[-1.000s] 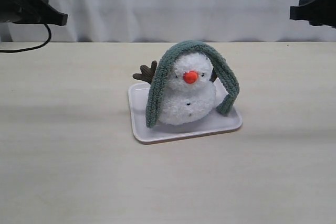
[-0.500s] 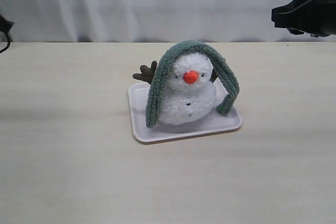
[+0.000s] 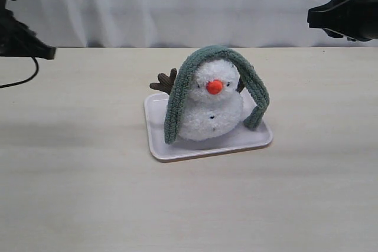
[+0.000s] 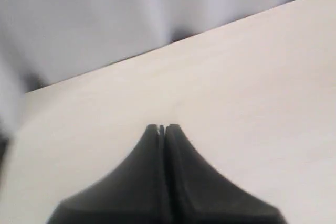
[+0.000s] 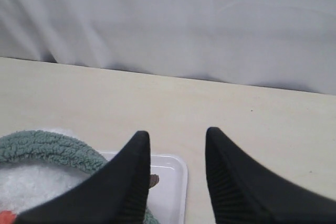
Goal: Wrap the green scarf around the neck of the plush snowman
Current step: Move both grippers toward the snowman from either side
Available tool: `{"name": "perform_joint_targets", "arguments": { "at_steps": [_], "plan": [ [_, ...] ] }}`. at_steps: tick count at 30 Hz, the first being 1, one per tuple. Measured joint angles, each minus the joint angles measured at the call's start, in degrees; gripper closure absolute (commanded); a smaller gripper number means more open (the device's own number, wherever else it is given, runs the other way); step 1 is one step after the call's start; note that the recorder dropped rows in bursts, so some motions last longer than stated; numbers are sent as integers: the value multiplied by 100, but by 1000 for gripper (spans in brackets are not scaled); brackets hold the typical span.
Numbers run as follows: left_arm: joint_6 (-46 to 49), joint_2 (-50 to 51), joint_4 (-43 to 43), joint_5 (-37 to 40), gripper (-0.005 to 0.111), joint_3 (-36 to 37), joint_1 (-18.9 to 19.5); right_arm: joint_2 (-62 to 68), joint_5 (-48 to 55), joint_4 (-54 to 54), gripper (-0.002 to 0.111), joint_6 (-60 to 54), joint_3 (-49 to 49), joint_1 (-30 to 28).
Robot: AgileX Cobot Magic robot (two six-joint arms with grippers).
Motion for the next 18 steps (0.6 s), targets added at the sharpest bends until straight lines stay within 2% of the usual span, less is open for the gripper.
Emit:
{"name": "perform_joint_targets", "arguments": {
  "at_steps": [3,5,8,10,12,14,18],
  "plan": [
    [-861,129,0,1917,107,-19,142,0,-24,0,74,0,0,0],
    [-2055,286,312,2946,107,-233,295,0,-47,0,74,0,0,0],
    [-3445,527,1151,4052,107,-721,433,0,-82,0,74,11,0,0],
    [-3912,575,1766,4469,107,-975,425,0,-119,0,74,23,0,0],
    [-4262,530,2579,4349,107,-1043,273,0,-132,0,74,23,0,0],
    [-4949,383,3762,3358,107,-924,-10,0,-142,0,74,23,0,0],
    [-7869,96,7303,1338,107,-351,-595,0,-142,0,74,33,0,0]
  ]
}}
